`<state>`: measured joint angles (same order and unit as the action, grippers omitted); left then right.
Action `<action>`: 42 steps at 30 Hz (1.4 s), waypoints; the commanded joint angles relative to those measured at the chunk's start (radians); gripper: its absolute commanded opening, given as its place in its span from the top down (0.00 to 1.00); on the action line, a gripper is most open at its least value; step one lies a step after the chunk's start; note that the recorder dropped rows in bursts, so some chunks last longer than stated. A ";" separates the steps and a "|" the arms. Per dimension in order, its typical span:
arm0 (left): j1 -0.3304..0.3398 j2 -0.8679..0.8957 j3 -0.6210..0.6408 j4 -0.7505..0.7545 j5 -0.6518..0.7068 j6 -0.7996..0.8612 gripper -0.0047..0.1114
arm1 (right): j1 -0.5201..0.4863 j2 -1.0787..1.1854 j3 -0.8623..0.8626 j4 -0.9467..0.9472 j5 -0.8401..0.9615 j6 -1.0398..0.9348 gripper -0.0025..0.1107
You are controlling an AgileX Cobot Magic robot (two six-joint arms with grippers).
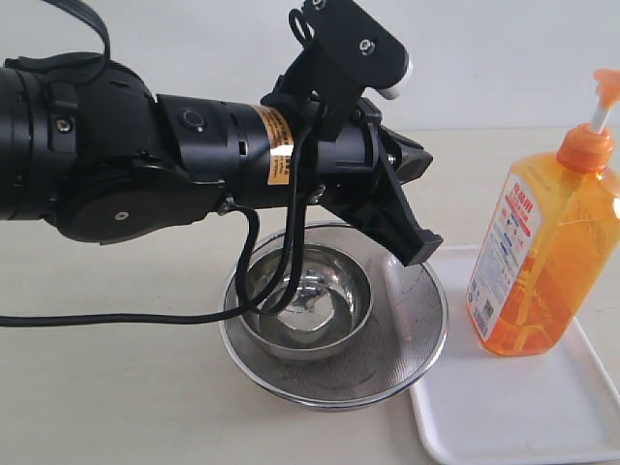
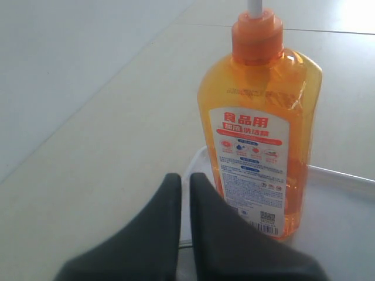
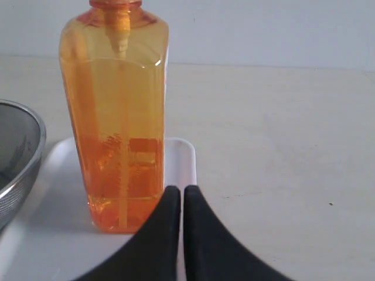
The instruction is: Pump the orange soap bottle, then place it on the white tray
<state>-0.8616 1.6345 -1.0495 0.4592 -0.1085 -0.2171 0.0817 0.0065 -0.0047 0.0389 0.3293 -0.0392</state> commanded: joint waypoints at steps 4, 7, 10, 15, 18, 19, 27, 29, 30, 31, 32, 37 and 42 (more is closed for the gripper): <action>0.003 -0.009 0.004 -0.007 -0.003 0.001 0.92 | 0.000 -0.006 0.005 -0.001 0.000 -0.002 0.98; 0.003 -0.009 0.004 -0.007 -0.003 0.001 0.92 | 0.000 -0.006 0.005 0.002 0.002 0.013 0.98; 0.003 -0.009 0.004 -0.007 -0.003 0.001 0.92 | 0.000 -0.006 0.005 0.002 0.004 0.016 0.98; 0.003 -0.009 0.004 -0.007 -0.003 0.001 0.92 | 0.000 -0.006 0.005 0.002 0.004 0.016 0.98; 0.003 -0.009 0.004 -0.007 -0.003 0.001 0.92 | 0.000 -0.006 0.005 0.002 0.004 0.016 0.98; 0.003 -0.009 0.004 -0.007 -0.003 0.001 0.92 | 0.000 -0.006 0.005 0.002 0.004 0.016 0.98; 0.003 -0.009 0.004 0.013 -0.001 0.076 0.92 | 0.000 -0.006 0.005 -0.016 0.026 -0.021 0.98; 0.003 -0.009 0.004 0.013 -0.001 0.076 0.92 | 0.000 -0.006 0.005 -0.023 0.030 -0.105 0.98; 0.003 -0.011 0.004 0.013 -0.001 0.076 0.92 | 0.000 -0.006 0.005 -0.023 0.030 -0.115 0.98; 0.003 -0.017 0.004 0.013 0.001 0.078 0.92 | 0.000 -0.006 0.005 -0.023 0.030 -0.115 0.98; 0.003 -0.024 0.004 0.013 0.014 0.086 0.92 | 0.000 -0.006 0.005 -0.023 0.030 -0.115 0.98; 0.005 -0.127 0.004 0.002 0.155 0.120 0.92 | 0.000 -0.006 0.005 -0.023 0.030 -0.115 0.98; 0.005 -0.295 0.004 -0.004 0.193 0.120 0.92 | 0.000 -0.006 0.005 -0.023 0.026 -0.115 0.98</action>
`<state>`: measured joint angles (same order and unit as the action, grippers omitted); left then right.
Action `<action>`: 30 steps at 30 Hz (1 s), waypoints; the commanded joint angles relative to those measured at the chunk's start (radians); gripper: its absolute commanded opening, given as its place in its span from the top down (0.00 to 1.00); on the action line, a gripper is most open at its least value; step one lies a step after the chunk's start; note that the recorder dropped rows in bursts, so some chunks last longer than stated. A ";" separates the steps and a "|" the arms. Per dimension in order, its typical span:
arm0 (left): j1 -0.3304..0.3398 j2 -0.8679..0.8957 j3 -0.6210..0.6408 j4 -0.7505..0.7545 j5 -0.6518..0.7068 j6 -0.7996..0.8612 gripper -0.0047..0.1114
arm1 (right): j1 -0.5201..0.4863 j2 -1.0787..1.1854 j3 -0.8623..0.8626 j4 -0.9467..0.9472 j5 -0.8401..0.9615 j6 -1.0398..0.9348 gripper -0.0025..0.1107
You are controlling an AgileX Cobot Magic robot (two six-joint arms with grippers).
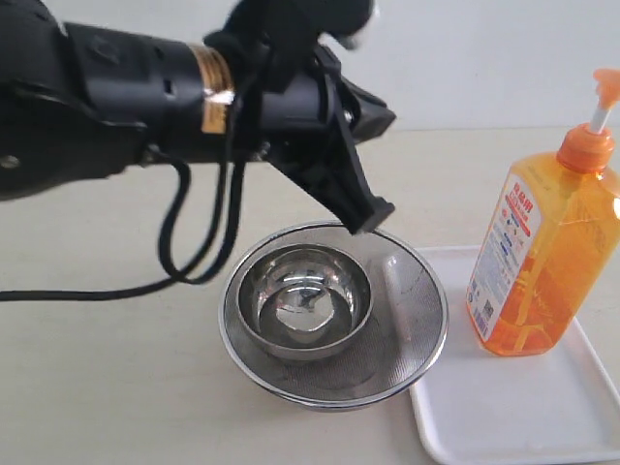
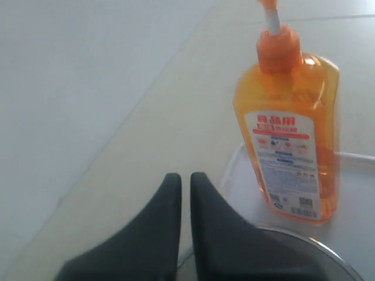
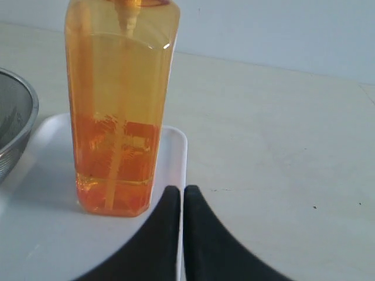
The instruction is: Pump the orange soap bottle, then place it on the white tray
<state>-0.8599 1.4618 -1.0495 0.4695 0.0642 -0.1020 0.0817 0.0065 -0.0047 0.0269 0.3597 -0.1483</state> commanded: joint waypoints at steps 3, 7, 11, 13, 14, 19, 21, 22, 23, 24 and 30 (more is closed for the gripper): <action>0.003 -0.234 0.004 -0.036 0.075 -0.039 0.92 | 0.000 -0.006 0.005 -0.010 -0.004 -0.006 0.98; 0.036 -0.392 0.009 -0.127 0.298 -0.132 0.92 | 0.000 -0.006 0.005 -0.010 -0.004 -0.006 0.98; 0.140 -0.514 0.061 -0.207 0.383 -0.161 0.92 | 0.000 -0.006 0.005 -0.010 -0.004 -0.006 0.98; 0.211 -0.569 0.105 -0.232 0.367 -0.161 0.92 | 0.000 -0.006 0.005 -0.010 -0.004 -0.006 0.98; 0.238 -0.590 0.126 -0.243 0.352 -0.161 0.92 | 0.000 -0.006 0.005 -0.010 -0.004 -0.006 0.98; 0.378 -0.723 0.278 -0.278 0.252 -0.161 0.92 | 0.000 -0.006 0.005 -0.010 -0.004 -0.006 0.98; 0.424 -0.782 0.356 -0.278 0.186 -0.161 0.92 | 0.000 -0.006 0.005 -0.010 -0.004 -0.006 0.98; 0.445 -0.813 0.396 -0.278 0.151 -0.161 0.92 | 0.000 -0.006 0.005 -0.010 -0.004 -0.006 0.98; 0.461 -0.838 0.429 -0.278 0.120 -0.161 0.92 | 0.000 -0.006 0.005 -0.010 -0.004 -0.006 0.98; 0.479 -0.869 0.471 -0.278 0.096 -0.161 0.92 | 0.000 -0.006 0.005 -0.010 -0.004 -0.006 0.98; 0.556 -1.054 0.706 -0.274 -0.053 -0.161 0.92 | 0.000 -0.006 0.005 -0.010 -0.004 -0.006 0.98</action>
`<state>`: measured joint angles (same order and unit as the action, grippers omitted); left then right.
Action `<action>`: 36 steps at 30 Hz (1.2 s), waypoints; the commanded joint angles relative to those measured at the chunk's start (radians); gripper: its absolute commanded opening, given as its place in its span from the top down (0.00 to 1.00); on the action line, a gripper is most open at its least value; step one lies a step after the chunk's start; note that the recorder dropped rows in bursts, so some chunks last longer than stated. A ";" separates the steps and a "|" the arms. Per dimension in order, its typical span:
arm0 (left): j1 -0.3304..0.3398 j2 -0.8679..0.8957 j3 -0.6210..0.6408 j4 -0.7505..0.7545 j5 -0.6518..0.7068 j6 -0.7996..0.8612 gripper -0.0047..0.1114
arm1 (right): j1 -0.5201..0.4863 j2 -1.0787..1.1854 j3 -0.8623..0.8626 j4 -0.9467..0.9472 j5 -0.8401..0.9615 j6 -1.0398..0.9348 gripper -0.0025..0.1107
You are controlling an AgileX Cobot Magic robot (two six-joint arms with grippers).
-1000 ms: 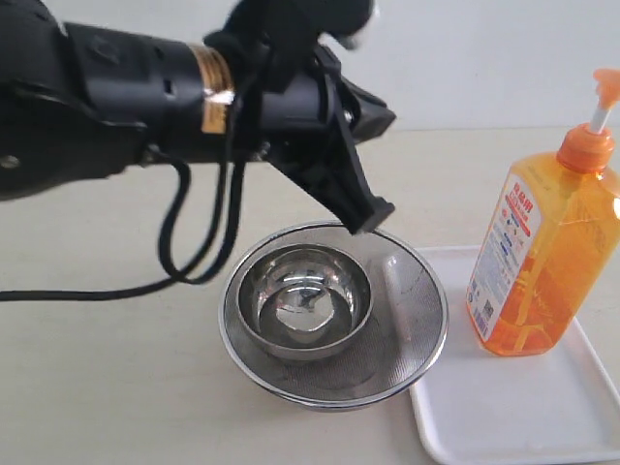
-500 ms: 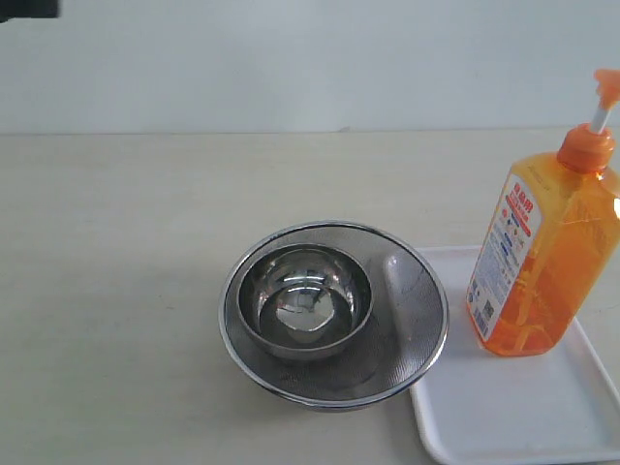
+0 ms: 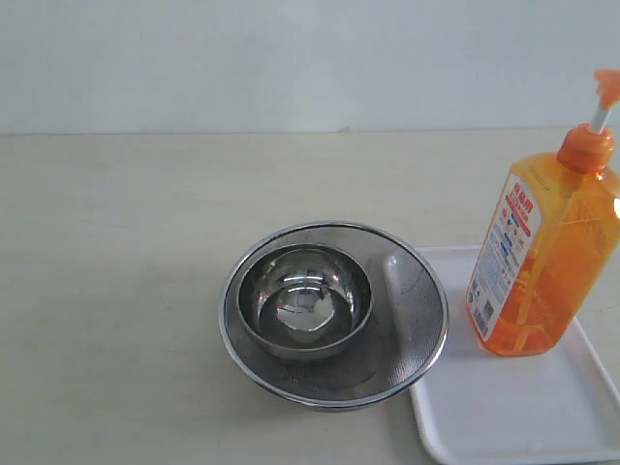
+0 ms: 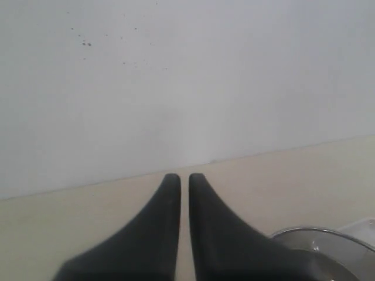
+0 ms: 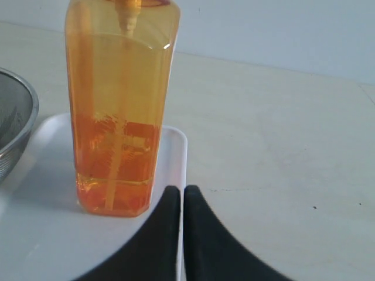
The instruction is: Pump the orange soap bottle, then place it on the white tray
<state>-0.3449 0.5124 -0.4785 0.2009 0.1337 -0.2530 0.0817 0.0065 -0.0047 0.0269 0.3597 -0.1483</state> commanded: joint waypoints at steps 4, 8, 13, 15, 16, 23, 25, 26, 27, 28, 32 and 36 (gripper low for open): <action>0.060 -0.228 0.240 0.007 -0.227 -0.008 0.92 | 0.000 -0.006 0.005 -0.010 -0.004 -0.006 0.98; 0.060 -0.307 0.275 0.007 -0.239 -0.008 0.92 | 0.000 -0.006 0.005 -0.010 -0.004 -0.006 0.98; 0.060 -0.337 0.281 0.007 -0.222 -0.010 0.92 | 0.000 -0.006 0.005 -0.010 -0.004 -0.006 0.98; 0.060 -0.337 0.297 0.007 -0.185 -0.010 0.92 | 0.000 -0.006 0.005 -0.010 -0.004 -0.006 0.98; 0.060 -0.337 0.311 0.007 -0.165 -0.010 0.92 | 0.000 -0.006 0.005 -0.010 -0.004 -0.006 0.98; 0.060 -0.438 0.444 0.005 -0.134 -0.010 0.92 | 0.000 -0.006 0.005 -0.010 -0.004 -0.006 0.98; 0.060 -0.489 0.471 0.005 -0.134 -0.010 0.92 | 0.000 -0.006 0.005 -0.010 -0.004 -0.006 0.98; 0.060 -0.512 0.479 0.005 -0.134 -0.010 0.92 | 0.000 -0.006 0.005 -0.010 -0.004 -0.006 0.98; 0.060 -0.512 0.479 0.005 -0.134 -0.010 0.92 | 0.000 -0.006 0.005 -0.010 -0.004 -0.006 0.98; 0.060 -0.512 0.479 0.005 -0.139 -0.010 0.92 | 0.000 -0.006 0.005 -0.008 -0.004 -0.006 0.98; 0.061 -0.512 0.479 0.005 -0.123 -0.002 0.92 | 0.000 -0.006 0.005 -0.004 -0.004 -0.006 0.98; 0.061 -0.512 0.479 0.005 -0.093 0.012 0.92 | 0.000 -0.006 0.005 -0.004 -0.004 -0.006 0.98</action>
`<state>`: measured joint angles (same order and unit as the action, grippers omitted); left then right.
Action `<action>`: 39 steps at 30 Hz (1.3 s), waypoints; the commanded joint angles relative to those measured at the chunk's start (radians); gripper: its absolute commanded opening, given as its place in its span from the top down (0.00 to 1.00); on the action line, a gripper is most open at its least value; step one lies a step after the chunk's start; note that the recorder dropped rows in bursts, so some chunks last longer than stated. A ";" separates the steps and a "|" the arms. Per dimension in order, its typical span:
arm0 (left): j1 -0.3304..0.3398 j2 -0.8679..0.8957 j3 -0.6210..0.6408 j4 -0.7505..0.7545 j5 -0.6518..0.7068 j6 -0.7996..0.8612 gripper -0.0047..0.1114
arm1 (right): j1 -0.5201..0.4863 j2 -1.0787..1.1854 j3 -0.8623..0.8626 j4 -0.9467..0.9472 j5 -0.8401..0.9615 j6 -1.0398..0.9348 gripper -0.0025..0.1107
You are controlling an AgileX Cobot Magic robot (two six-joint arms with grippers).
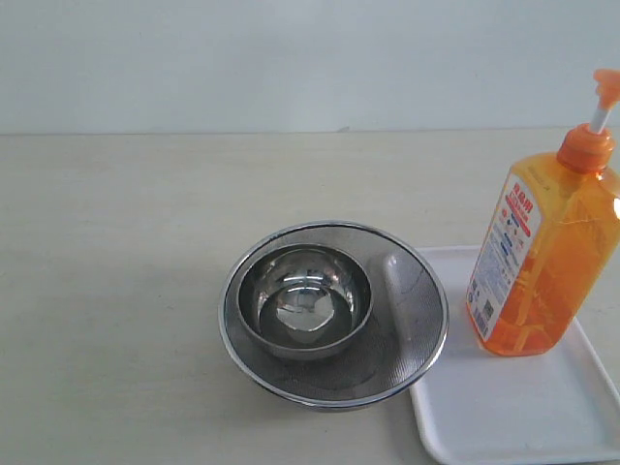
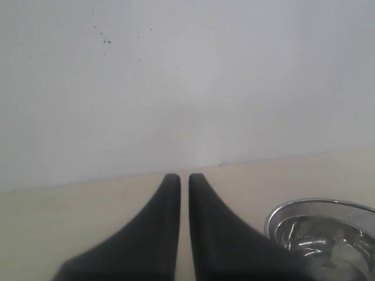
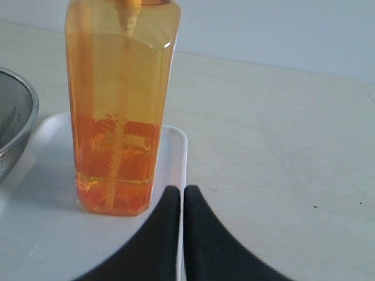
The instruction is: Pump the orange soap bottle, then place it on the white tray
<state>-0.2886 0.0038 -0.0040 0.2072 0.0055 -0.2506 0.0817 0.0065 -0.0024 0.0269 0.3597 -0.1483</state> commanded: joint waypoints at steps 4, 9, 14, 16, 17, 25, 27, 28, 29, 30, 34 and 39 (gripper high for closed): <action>0.005 -0.004 0.004 -0.001 0.095 0.012 0.92 | 0.000 -0.006 0.002 -0.004 -0.004 -0.006 0.98; 0.005 -0.004 0.004 0.002 0.202 0.022 0.92 | 0.000 -0.006 0.002 -0.004 -0.004 -0.006 0.98; 0.005 -0.004 0.004 0.017 0.294 0.034 0.92 | 0.000 -0.006 0.002 -0.004 -0.004 -0.006 0.98; 0.005 -0.004 0.004 0.021 0.309 0.035 0.92 | 0.000 -0.006 0.002 -0.004 -0.004 -0.006 0.98; 0.005 -0.004 0.004 0.024 0.309 0.045 0.92 | 0.000 -0.006 0.002 -0.004 -0.004 -0.006 0.98; 0.005 -0.004 0.004 -0.067 0.303 0.290 0.92 | 0.000 -0.006 0.002 -0.004 -0.004 -0.006 0.98; 0.005 -0.004 0.004 -0.169 0.296 0.344 0.92 | 0.000 -0.006 0.002 -0.004 -0.004 -0.006 0.98; 0.005 -0.004 0.004 -0.228 0.295 0.372 0.92 | 0.000 -0.006 0.002 -0.004 -0.004 -0.006 0.98; 0.005 -0.004 0.004 -0.243 0.295 0.379 0.92 | 0.000 -0.006 0.002 -0.004 -0.004 -0.006 0.98; 0.005 -0.004 0.004 -0.257 0.295 0.379 0.92 | 0.000 -0.006 0.002 -0.004 -0.004 -0.006 0.98; 0.016 -0.004 0.004 -0.305 0.291 0.377 0.92 | 0.000 -0.006 0.002 -0.004 -0.004 -0.006 0.98; 0.121 -0.004 0.004 -0.354 0.291 0.347 0.92 | 0.000 -0.006 0.002 -0.004 -0.004 -0.006 0.98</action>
<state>-0.2049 0.0038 -0.0040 -0.1206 0.3072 0.1078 0.0817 0.0065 -0.0001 0.0269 0.3597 -0.1483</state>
